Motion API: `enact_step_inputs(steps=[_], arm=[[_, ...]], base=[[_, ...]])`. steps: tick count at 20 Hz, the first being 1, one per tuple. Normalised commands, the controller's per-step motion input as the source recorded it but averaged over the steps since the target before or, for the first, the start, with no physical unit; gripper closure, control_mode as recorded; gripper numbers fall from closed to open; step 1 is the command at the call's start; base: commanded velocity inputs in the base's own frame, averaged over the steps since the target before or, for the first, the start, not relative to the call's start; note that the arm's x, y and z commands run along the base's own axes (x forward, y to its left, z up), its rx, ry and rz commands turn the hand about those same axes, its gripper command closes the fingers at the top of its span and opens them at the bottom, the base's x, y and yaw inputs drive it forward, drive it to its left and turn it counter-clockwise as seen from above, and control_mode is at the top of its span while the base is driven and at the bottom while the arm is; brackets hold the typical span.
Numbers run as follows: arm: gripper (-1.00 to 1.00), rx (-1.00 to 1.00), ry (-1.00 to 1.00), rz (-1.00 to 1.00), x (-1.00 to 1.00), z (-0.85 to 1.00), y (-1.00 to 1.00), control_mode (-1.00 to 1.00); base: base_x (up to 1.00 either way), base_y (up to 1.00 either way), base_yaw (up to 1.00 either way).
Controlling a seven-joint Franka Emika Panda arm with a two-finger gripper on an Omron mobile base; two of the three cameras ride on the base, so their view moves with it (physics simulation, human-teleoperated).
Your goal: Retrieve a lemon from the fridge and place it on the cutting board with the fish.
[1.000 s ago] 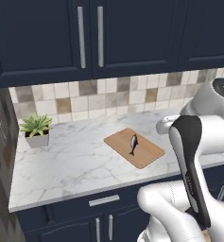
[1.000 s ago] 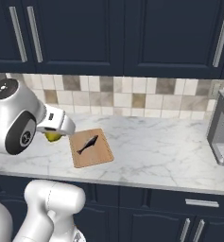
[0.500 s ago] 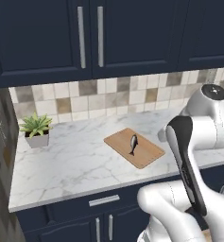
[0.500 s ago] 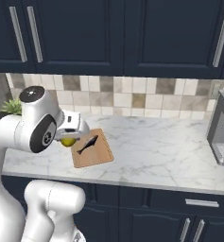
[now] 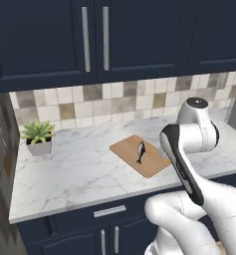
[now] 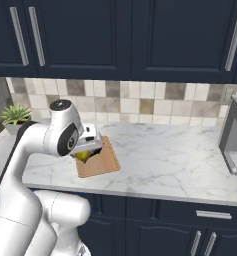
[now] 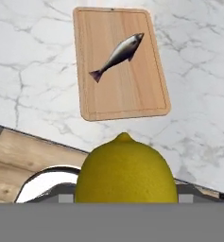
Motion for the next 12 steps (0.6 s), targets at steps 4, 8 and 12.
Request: enact_step_inputs(steps=[4, 8, 12], arm=[[1.0, 0.0, 0.24, 0.11, 0.85, -0.48, 0.0, -1.0], [1.0, 0.0, 0.06, 0.11, 0.81, -0.31, 0.0, -1.0], [1.0, 0.0, 0.01, 0.08, 0.75, -0.38, 0.0, -1.0]], base=[[0.0, 0.0, 0.0], [0.0, 0.0, 0.0], [0.0, 0.0, 0.0]])
